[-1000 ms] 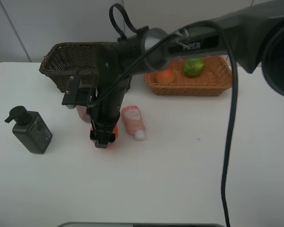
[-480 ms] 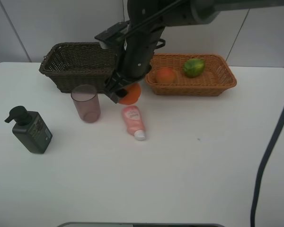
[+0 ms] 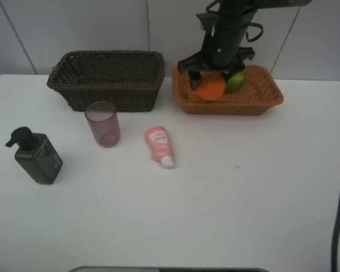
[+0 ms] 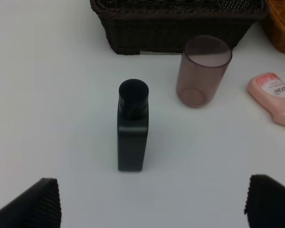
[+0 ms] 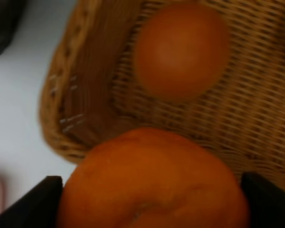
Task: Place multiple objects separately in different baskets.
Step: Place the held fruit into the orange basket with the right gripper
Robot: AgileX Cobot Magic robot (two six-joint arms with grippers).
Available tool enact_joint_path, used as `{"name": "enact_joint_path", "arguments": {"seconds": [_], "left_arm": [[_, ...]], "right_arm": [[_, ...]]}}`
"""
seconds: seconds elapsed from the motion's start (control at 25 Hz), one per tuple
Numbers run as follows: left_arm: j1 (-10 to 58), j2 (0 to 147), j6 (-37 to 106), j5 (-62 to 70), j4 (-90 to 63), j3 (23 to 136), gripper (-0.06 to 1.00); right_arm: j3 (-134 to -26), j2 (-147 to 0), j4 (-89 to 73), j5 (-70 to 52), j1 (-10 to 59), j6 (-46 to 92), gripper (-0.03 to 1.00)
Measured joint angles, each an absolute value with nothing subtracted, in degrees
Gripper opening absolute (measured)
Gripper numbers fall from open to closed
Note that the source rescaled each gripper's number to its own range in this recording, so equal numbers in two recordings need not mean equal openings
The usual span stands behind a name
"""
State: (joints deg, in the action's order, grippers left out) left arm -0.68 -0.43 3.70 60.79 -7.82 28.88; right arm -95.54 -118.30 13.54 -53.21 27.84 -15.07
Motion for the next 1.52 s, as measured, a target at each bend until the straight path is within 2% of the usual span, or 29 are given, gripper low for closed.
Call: {"name": "enact_joint_path", "arguments": {"seconds": [0.48, 0.68, 1.32, 1.36, 1.52], "left_arm": [[-0.68, -0.43, 3.7, 60.79, -7.82, 28.88, 1.0], [-0.68, -0.43, 3.7, 60.79, -7.82, 28.88, 1.0], [-0.68, -0.43, 3.7, 60.79, -7.82, 28.88, 1.0], [-0.68, -0.43, 3.7, 60.79, -7.82, 28.88, 1.0], [-0.68, -0.43, 3.7, 60.79, -7.82, 28.88, 1.0]], "right_arm": [[-95.65, -118.3, 15.71, -48.26, 17.13, -20.38, 0.5], [-95.65, -118.81, 15.92, -44.19, 16.14, -20.38, 0.5], [-95.65, -123.82, 15.98, -42.94, 15.99, -21.75, 0.5], [-95.65, -123.82, 15.98, -42.94, 15.99, -21.77, 0.53], [-95.65, -123.23, 15.98, -42.88, 15.99, -21.9, 0.81]]}}
